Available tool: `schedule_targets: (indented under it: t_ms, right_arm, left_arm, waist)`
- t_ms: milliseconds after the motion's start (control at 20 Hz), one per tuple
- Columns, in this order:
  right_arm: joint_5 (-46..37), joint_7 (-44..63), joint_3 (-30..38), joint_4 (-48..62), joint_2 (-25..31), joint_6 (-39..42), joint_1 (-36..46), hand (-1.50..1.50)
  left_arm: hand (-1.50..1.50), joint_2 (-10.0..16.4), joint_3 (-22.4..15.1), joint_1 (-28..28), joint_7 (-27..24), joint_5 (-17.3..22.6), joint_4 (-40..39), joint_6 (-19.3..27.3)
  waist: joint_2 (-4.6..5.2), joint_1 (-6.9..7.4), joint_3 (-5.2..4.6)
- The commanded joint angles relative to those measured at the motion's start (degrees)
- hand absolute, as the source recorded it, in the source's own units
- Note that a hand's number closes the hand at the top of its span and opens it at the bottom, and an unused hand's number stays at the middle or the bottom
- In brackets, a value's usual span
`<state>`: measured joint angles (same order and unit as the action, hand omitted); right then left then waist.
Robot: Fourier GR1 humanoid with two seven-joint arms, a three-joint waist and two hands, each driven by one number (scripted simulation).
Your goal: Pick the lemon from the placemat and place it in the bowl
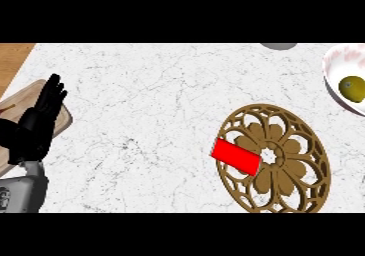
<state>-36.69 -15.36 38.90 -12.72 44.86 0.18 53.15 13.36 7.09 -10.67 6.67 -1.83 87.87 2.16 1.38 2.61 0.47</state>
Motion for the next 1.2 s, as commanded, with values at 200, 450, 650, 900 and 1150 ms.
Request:
schedule_targets:
  t_ms: [200,450,650,900,1150]
  right_arm:
    - [14.5,-4.6,14.2,2.5,7.0,9.1,-3.0,-1.50]
    - [15.9,-8.2,15.6,4.0,11.3,15.8,-12.0,-1.50]
    - [18.3,-7.3,17.6,4.9,16.0,23.3,-15.3,-1.50]
    - [21.1,-9.4,19.6,5.0,16.7,31.2,-18.5,-1.50]
    - [24.2,-12.5,22.0,4.5,18.0,36.1,-22.8,-1.50]
  left_arm:
    - [0.00,1.7,1.9,-1.0,-1.1,0.6,-2.8,-1.0]
    - [0.00,1.0,0.9,-0.5,0.5,0.3,0.1,-0.5]
    - [0.00,0.3,1.0,1.5,-1.4,-0.3,-0.6,-0.1]
    - [0.00,-0.3,0.3,0.4,0.9,-0.3,0.9,0.3]
    - [0.00,-0.4,0.7,3.7,-1.1,-0.4,1.9,0.2]
  waist:
    - [-0.16,-1.33,-0.15]
    - [-0.14,-0.93,-0.01]
    - [-0.22,-1.03,0.00]
    - [-0.39,-1.06,0.01]
    - [-0.67,-1.03,-0.02]
